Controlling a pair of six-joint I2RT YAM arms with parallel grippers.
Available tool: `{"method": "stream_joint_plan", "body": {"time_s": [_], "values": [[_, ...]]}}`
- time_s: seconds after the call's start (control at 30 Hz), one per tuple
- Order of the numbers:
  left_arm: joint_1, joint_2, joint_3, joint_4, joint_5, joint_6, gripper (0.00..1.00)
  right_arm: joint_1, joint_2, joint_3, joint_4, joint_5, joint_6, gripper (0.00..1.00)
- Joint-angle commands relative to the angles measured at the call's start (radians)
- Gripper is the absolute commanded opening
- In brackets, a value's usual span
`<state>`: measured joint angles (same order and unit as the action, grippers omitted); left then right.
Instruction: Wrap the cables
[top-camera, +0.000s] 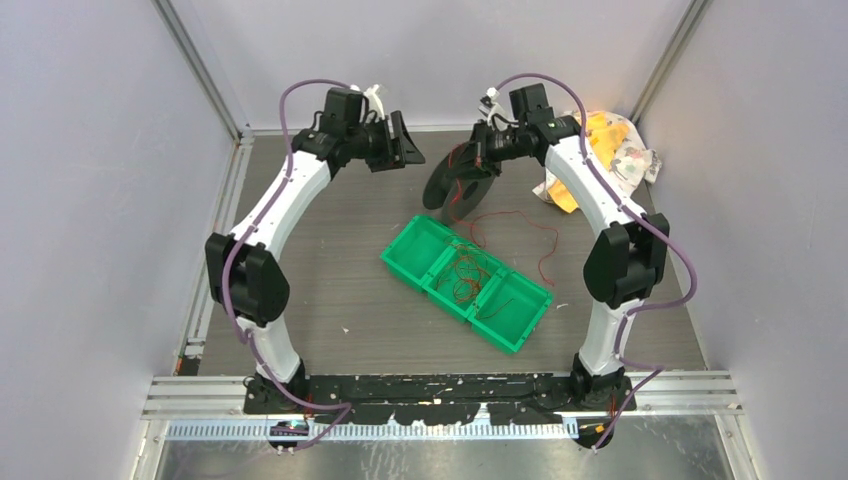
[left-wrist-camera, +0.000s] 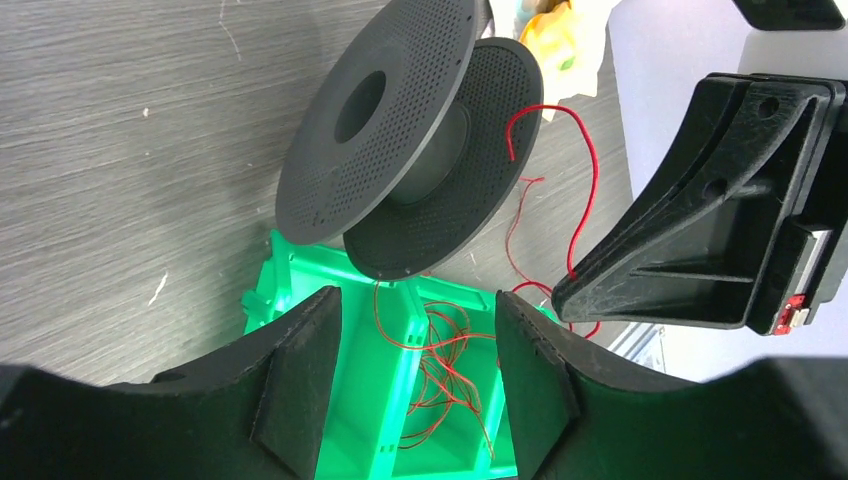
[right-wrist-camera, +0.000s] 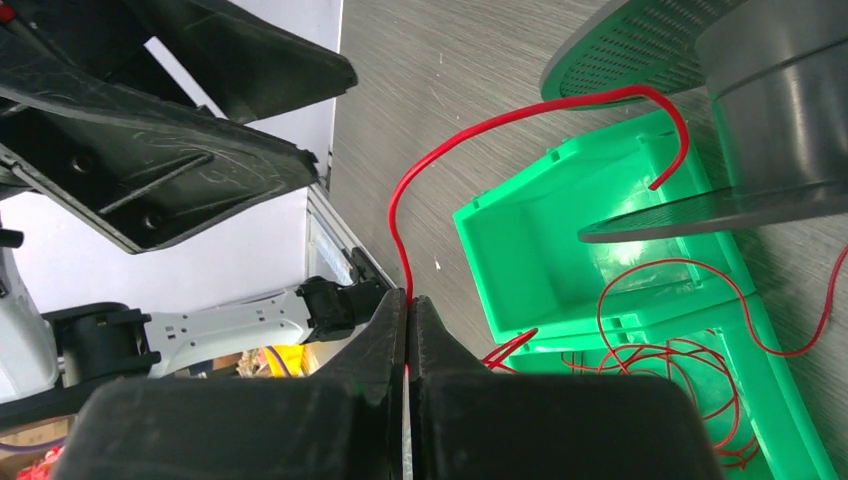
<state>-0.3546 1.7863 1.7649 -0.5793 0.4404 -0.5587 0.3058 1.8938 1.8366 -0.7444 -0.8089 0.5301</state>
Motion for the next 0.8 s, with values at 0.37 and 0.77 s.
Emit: {"method": "stream_joint_plan", "body": {"time_s": [0.37, 0.77], "values": [[-0.075, 0.135, 0.222, 0.043, 0.158, -0.125, 0.57, 0.013, -0.017, 0.056, -0.050, -0.052, -0.036, 0.01], [-0.107, 0.195, 0.267, 0.004, 0.112, -0.113, 0.38, 0.023, -0.050, 0.036, -0.052, -0.056, -0.040, 0.01]]}}
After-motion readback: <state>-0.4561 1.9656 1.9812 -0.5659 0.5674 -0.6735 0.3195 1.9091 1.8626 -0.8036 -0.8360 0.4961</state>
